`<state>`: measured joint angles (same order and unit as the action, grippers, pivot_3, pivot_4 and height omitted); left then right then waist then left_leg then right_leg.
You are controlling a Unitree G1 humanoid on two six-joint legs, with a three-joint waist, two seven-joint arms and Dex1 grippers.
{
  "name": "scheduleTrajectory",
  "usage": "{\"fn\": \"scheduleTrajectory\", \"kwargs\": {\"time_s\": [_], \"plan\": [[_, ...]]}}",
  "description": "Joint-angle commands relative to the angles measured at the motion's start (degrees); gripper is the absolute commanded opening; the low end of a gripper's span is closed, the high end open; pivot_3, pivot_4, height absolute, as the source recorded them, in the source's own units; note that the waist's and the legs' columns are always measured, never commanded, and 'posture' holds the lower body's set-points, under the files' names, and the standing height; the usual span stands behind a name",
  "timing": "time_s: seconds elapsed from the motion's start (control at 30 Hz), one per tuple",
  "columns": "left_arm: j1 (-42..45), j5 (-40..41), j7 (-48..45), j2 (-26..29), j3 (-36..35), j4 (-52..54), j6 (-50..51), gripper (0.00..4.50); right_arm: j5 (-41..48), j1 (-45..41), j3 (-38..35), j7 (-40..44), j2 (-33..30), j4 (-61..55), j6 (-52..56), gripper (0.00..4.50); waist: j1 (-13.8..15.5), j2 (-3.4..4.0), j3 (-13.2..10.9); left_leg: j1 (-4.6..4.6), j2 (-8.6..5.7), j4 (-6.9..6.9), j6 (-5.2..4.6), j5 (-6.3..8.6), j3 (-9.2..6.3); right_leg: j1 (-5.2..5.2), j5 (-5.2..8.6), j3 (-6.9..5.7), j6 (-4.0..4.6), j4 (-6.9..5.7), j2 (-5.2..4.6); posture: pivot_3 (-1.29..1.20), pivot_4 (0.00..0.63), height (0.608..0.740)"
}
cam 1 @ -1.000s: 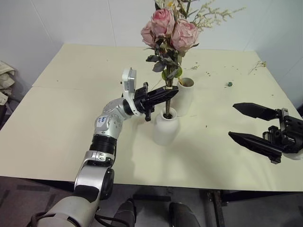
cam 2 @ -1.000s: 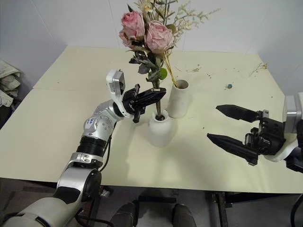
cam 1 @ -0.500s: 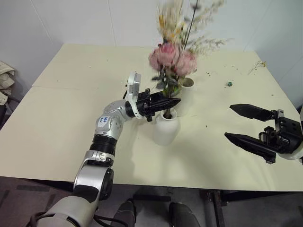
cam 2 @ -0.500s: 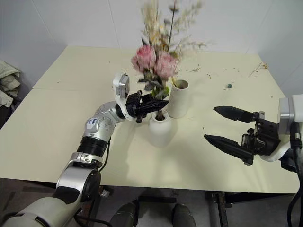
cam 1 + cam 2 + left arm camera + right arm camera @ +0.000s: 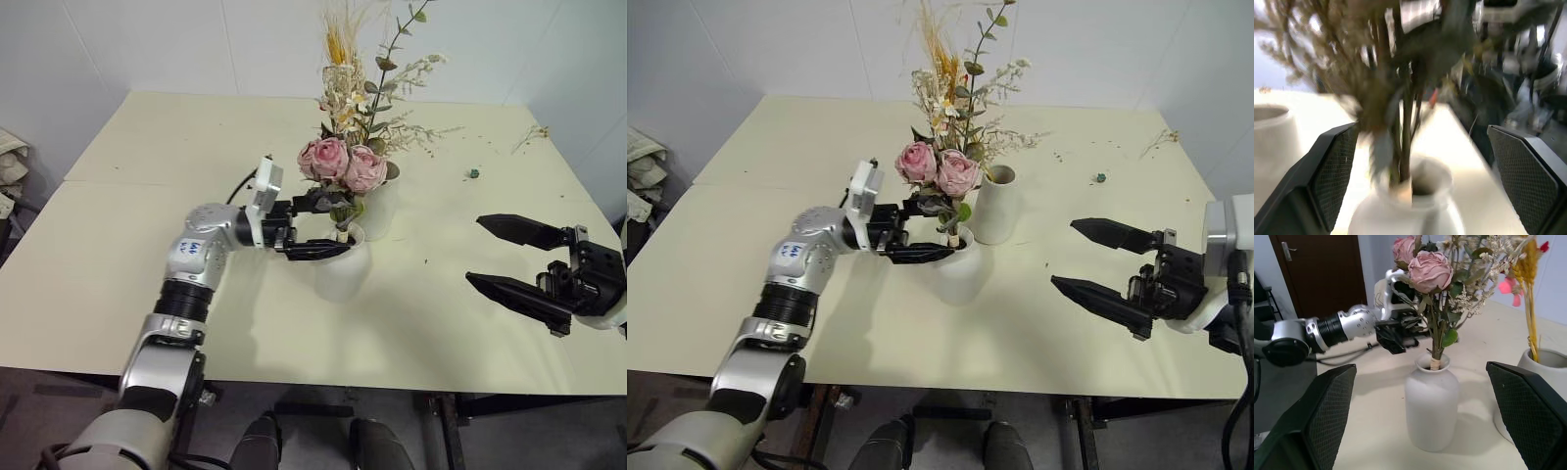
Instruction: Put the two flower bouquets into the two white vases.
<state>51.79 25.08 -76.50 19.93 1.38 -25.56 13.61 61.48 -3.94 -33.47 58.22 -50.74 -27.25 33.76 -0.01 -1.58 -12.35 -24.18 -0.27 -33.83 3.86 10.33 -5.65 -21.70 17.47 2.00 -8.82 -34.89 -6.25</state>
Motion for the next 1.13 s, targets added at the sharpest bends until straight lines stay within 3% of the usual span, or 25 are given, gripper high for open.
{"fn": "scheduleTrajectory", "kwargs": {"time_s": [0.03, 0.37, 0.57, 0.67, 0.97, 1.13], "plan": [[2.6, -1.0, -1.8, 2.6, 0.2, 2.2, -0.9, 4.48, -0.2, -0.8, -1.2, 0.9, -1.4, 0.2, -0.6, 4.5, 0.0, 0.0, 0.0, 0.0, 0.0, 0.0, 0.0, 0.0, 0.0, 0.0, 0.0, 0.0, 0.01, 0.01, 0.0, 0.0, 0.15, 0.74], [3.6, -8.9, 1.0, 11.3, 0.2, -0.8, -7.0, 4.48, -2.1, 0.7, -1.9, 3.2, -2.3, 1.6, -0.6, 4.5, -0.1, 0.0, 0.0, -0.02, 0.0, 0.09, 0.01, 0.04, -0.01, -0.01, 0.0, -0.01, 0.0, 0.05, 0.0, 0.0, 0.15, 0.74], [1.9, -7.5, 1.5, 23.0, -7.8, -7.5, -9.1, 4.48, -2.6, 1.5, -3.9, 5.3, -4.6, 4.2, 0.2, 4.5, -0.9, 0.02, 0.0, 0.01, 0.06, 0.27, 0.0, 0.06, 0.04, -0.22, 0.05, -0.01, 0.07, -0.13, 0.0, 0.0, 0.15, 0.74], [1.8, -7.0, 0.5, 26.1, -10.3, -10.7, -10.7, 4.48, -3.4, 0.0, -3.6, 6.4, -6.2, 7.0, -0.1, 4.5, -0.6, 0.02, 0.0, 0.01, 0.05, 0.29, 0.01, 0.06, 0.05, -0.21, 0.05, -0.01, 0.07, -0.13, -0.01, 0.0, 0.15, 0.74], [2.0, -3.5, -5.5, 28.8, -15.3, -17.5, -12.0, 4.48, -4.5, -1.7, -2.6, 7.5, -6.6, 8.7, 0.3, 4.5, -0.1, 0.02, 0.0, -0.01, 0.04, 0.28, 0.02, 0.06, 0.05, -0.2, 0.05, -0.04, 0.06, -0.12, -0.03, 0.0, 0.15, 0.74], [4.4, -4.2, -5.1, 26.4, -14.5, -20.4, -13.8, 4.48, -3.6, -1.2, -4.0, 6.5, -6.0, 6.7, 1.1, 4.5, -0.1, 0.02, 0.0, 0.0, 0.05, 0.28, 0.02, 0.06, 0.05, -0.22, 0.05, -0.04, 0.07, -0.18, -0.02, 0.0, 0.15, 0.74]]}}
